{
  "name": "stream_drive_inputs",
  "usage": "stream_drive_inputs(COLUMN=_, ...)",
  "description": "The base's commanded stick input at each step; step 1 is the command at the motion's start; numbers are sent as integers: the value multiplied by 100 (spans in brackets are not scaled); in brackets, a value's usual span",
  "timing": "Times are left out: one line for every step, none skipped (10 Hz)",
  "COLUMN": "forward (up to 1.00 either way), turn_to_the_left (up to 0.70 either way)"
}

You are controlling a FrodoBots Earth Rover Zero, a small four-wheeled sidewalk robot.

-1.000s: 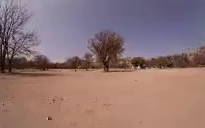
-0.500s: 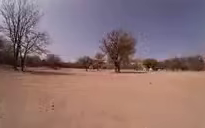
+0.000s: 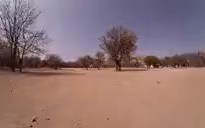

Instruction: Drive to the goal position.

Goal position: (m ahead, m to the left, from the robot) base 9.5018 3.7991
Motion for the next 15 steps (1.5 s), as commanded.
stream_drive_inputs(forward=100, turn_to_the_left=3)
stream_drive_inputs(forward=100, turn_to_the_left=3)
stream_drive_inputs(forward=100, turn_to_the_left=3)
stream_drive_inputs(forward=100, turn_to_the_left=3)
stream_drive_inputs(forward=100, turn_to_the_left=3)
stream_drive_inputs(forward=100, turn_to_the_left=3)
stream_drive_inputs(forward=100, turn_to_the_left=3)
stream_drive_inputs(forward=100, turn_to_the_left=3)
stream_drive_inputs(forward=100, turn_to_the_left=3)
stream_drive_inputs(forward=100, turn_to_the_left=3)
stream_drive_inputs(forward=100, turn_to_the_left=8)
stream_drive_inputs(forward=100, turn_to_the_left=16)
stream_drive_inputs(forward=100, turn_to_the_left=19)
stream_drive_inputs(forward=100, turn_to_the_left=9)
stream_drive_inputs(forward=100, turn_to_the_left=4)
